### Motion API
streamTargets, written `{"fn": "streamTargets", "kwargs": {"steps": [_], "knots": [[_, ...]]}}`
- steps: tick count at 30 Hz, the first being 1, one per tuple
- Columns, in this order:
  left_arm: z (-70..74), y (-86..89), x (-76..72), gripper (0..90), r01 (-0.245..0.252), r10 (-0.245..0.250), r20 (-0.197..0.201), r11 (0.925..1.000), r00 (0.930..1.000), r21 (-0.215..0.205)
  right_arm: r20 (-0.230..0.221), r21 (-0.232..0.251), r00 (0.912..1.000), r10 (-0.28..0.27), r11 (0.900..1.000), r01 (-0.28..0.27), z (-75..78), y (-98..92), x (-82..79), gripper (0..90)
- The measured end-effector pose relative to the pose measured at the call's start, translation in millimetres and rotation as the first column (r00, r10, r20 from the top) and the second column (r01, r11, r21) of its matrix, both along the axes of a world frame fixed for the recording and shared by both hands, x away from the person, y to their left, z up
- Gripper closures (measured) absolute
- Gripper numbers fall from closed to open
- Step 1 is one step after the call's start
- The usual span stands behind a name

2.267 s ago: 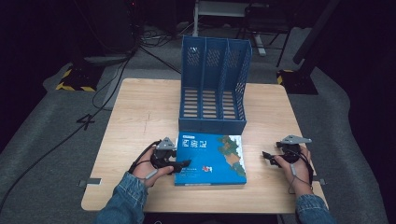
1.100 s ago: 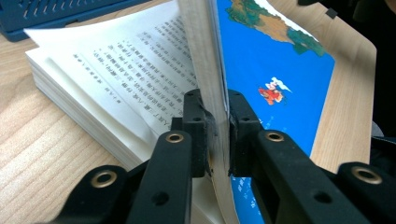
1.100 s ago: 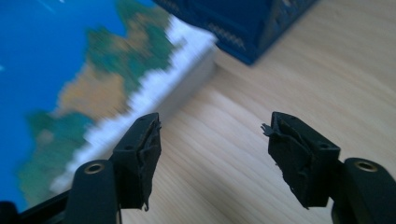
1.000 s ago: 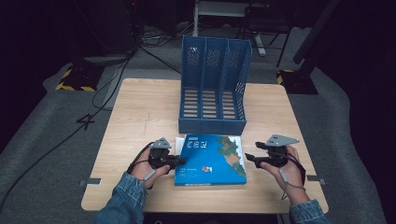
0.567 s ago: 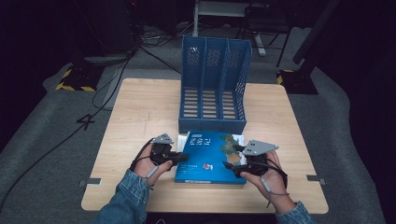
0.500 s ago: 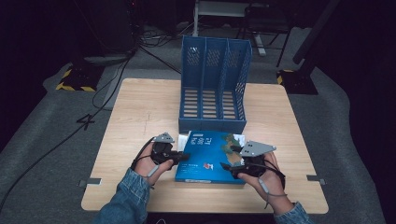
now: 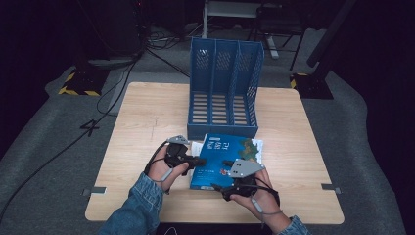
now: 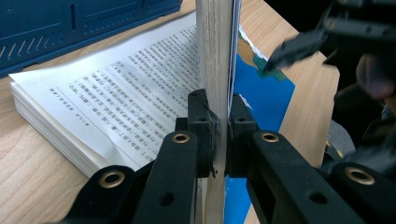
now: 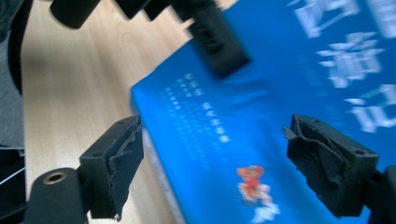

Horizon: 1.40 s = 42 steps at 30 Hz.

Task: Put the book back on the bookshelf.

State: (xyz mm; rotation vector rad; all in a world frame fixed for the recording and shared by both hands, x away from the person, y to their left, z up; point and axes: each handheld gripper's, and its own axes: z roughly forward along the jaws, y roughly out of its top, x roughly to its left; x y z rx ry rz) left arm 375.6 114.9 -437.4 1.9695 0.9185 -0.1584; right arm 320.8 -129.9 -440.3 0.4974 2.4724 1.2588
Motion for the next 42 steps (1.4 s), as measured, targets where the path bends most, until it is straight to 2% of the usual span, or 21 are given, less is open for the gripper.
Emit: {"fn": "streamTargets", "kwargs": {"steps": [3, 5, 7, 10, 11, 12, 14, 16, 20, 22, 24, 25, 28, 30, 32, 34, 37, 38, 39, 40, 42], "knots": [[-0.2, 0.9, 1.1, 84.0, -0.001, 0.001, -0.016, 1.0000, 0.9999, -0.009, 0.000, -0.045, 0.9998, 0.020, 0.999, -0.019, -7.6, 11.2, -3.7, 19.1], [-0.1, 0.8, 0.8, 84.0, -0.003, 0.003, -0.014, 1.0000, 0.9999, -0.010, -0.003, -0.064, 0.9997, 0.026, 0.998, -0.026, -9.6, 14.2, -4.4, 19.1], [0.9, 0.2, -0.2, 84.0, 0.002, -0.002, -0.007, 1.0000, 1.0000, 0.001, -0.024, -0.109, 0.9982, 0.055, 0.992, -0.058, -16.3, 22.7, -5.4, 20.2], [1.6, -0.2, -0.8, 84.0, 0.003, -0.003, -0.003, 1.0000, 1.0000, 0.006, -0.021, -0.133, 0.9979, 0.062, 0.989, -0.064, -20.1, 26.6, -6.2, 20.0], [1.9, -0.3, -1.1, 84.1, 0.006, -0.006, -0.005, 1.0000, 1.0000, 0.008, 0.022, -0.176, 0.9974, 0.069, 0.982, -0.064, -24.3, 30.3, -7.3, 18.5], [1.7, -0.4, -1.5, 84.1, 0.004, -0.003, -0.006, 0.9999, 1.0000, 0.010, 0.022, -0.176, 0.9974, 0.069, 0.982, -0.064, -24.3, 30.3, -7.3, 18.5], [1.1, -0.5, -1.8, 84.0, -0.002, 0.002, -0.011, 1.0000, 0.9999, 0.008, 0.067, -0.202, 0.9951, 0.073, 0.978, -0.059, -28.2, 35.8, -9.5, 14.1], [0.3, -0.4, -2.0, 84.0, -0.009, 0.009, -0.024, 1.0000, 0.9997, 0.000, 0.082, -0.200, 0.9938, 0.075, 0.978, -0.057, -30.0, 37.3, -9.9, 13.6], [-1.7, -0.6, -1.8, 84.0, -0.023, 0.023, -0.044, 0.9997, 0.9988, -0.001, 0.165, -0.205, 0.9831, 0.078, 0.978, -0.043, -40.4, 43.3, -11.3, 7.1], [-2.6, -0.9, -1.3, 84.0, -0.028, 0.028, -0.054, 0.9996, 0.9981, 0.000, 0.179, -0.207, 0.9809, 0.076, 0.978, -0.038, -42.3, 44.7, -10.9, 5.4], [-3.2, -1.1, -1.0, 84.0, -0.031, 0.032, -0.061, 0.9995, 0.9976, 0.006, 0.194, -0.214, 0.9782, 0.074, 0.976, -0.031, -45.6, 48.9, -10.1, 0.0], [-3.4, -1.7, -1.5, 84.0, -0.034, 0.034, -0.060, 0.9994, 0.9976, 0.011, 0.203, -0.225, 0.9771, 0.066, 0.974, -0.019, -47.1, 51.7, -10.8, 0.0], [-3.5, -2.5, -1.4, 83.9, -0.039, 0.040, -0.057, 0.9990, 0.9976, 0.022, 0.245, -0.307, 0.9682, 0.052, 0.951, 0.026, -48.9, 61.1, -14.5, 0.0], [-5.3, -1.1, 0.5, 83.9, -0.042, 0.044, -0.066, 0.9989, 0.9969, 0.022, 0.251, -0.322, 0.9671, 0.041, 0.946, 0.043, -50.9, 64.7, -14.4, 0.0], [-7.5, 0.6, 1.7, 83.9, -0.050, 0.051, -0.078, 0.9987, 0.9957, 0.014, 0.273, -0.337, 0.9605, 0.052, 0.940, 0.045, -54.4, 66.0, -13.7, 0.0], [-8.6, 1.2, 2.3, 83.8, -0.050, 0.051, -0.085, 0.9987, 0.9951, 0.016, 0.283, -0.323, 0.9582, 0.042, 0.945, 0.054, -55.7, 66.4, -13.2, 0.0], [-12.3, 1.3, 2.7, 83.4, -0.056, 0.060, -0.087, 0.9972, 0.9944, 0.049, 0.287, -0.290, 0.9579, 0.013, 0.954, 0.074, -58.5, 66.4, -10.2, 0.1], [-13.5, 1.7, 2.1, 83.0, -0.052, 0.057, -0.090, 0.9966, 0.9943, 0.064, 0.282, -0.269, 0.9595, 0.001, 0.960, 0.078, -60.0, 65.5, -7.8, 0.0], [-14.7, 2.5, 0.9, 83.2, -0.052, 0.057, -0.091, 0.9967, 0.9942, 0.063, 0.263, -0.255, 0.9649, 0.000, 0.964, 0.069, -60.6, 64.5, -6.0, 0.0], [-15.8, 4.3, 0.2, 83.2, -0.059, 0.065, -0.110, 0.9969, 0.9918, 0.051, 0.259, -0.251, 0.9659, 0.003, 0.966, 0.065, -60.8, 64.0, -5.4, 0.0], [-17.0, 7.9, 0.2, 83.0, -0.060, 0.065, -0.146, 0.9975, 0.9872, 0.036, 0.276, -0.261, 0.9611, 0.015, 0.963, 0.060, -60.5, 64.7, -6.7, 0.0]]}}
